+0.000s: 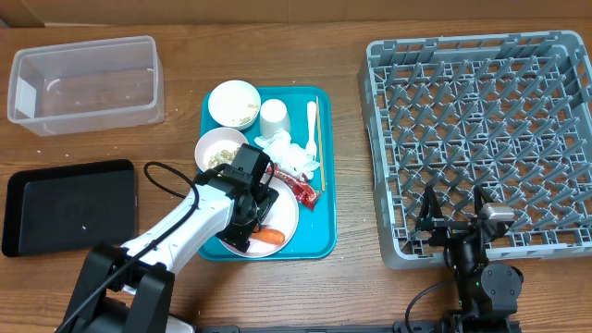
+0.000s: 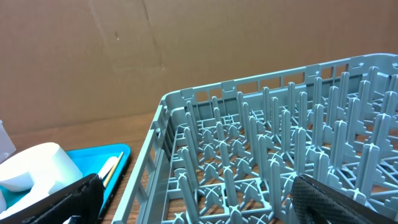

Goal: Sort waste into correct bins and load items into the dishwasher rack
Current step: 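Grasp the orange carrot on the plate with the left gripper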

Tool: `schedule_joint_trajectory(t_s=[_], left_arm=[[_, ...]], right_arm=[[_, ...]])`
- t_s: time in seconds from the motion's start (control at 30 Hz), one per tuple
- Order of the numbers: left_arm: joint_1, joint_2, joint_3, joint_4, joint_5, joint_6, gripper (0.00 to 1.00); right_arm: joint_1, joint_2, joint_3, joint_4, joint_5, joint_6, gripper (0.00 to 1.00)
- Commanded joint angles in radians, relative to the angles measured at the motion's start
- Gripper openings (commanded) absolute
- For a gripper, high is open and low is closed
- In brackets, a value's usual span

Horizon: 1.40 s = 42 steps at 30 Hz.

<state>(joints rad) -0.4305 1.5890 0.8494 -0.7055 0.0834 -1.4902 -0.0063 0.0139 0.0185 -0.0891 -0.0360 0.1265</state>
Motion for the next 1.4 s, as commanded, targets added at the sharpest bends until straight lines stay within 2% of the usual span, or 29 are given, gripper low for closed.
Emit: schedule_joint_trajectory(t_s=[0.0, 0.13, 0.2, 0.5, 0.63, 0.9, 1.0, 1.07, 1.13, 1.3, 1.37], left_arm=[[-0.004, 0.008, -0.010, 0.000, -0.001, -0.014, 0.79], [-0.004, 0.008, -0.010, 0.000, 0.028, -0.018, 0.77], [-0.004, 0.008, -0.010, 0.000, 0.022, -0.018, 0.70], [-0.004, 0.010, -0.010, -0.003, 0.011, -0.017, 0.54], [-0.009, 0.021, -0.016, -0.011, 0.010, -0.018, 0.62], [-0.009, 0.106, -0.016, -0.015, 0.034, -0.017, 0.54], [-0.008, 0.110, -0.016, -0.016, 0.040, 0.002, 0.59], [-0.008, 0.110, -0.016, -0.016, 0.040, 0.025, 0.58], [-0.008, 0.110, -0.016, -0.016, 0.040, 0.054, 0.55], [-0.006, 0.109, -0.013, -0.016, 0.040, 0.100, 0.37], [-0.006, 0.109, -0.013, -0.020, 0.040, 0.100, 0.36]], right_arm=[[-0.002, -0.011, -0.011, 0.006, 0.009, -0.003, 1.00], [-0.002, -0.011, -0.011, 0.006, 0.009, -0.003, 1.00], [-0.002, -0.011, -0.011, 0.006, 0.009, -0.003, 1.00], [-0.002, -0.011, -0.011, 0.006, 0.009, -0.003, 1.00], [-0.002, -0.011, -0.011, 0.006, 0.009, -0.003, 1.00], [-0.002, -0.011, -0.011, 0.006, 0.009, -0.003, 1.00], [-0.002, -0.011, -0.011, 0.006, 0.009, -0.003, 1.00], [-0.002, -0.011, -0.011, 0.006, 0.009, -0.003, 1.00], [-0.002, -0.011, -0.011, 0.006, 0.009, -0.003, 1.00], [-0.002, -0.011, -0.011, 0.006, 0.009, -0.003, 1.00], [-0.002, -0.011, -0.011, 0.006, 0.009, -0.003, 1.00]])
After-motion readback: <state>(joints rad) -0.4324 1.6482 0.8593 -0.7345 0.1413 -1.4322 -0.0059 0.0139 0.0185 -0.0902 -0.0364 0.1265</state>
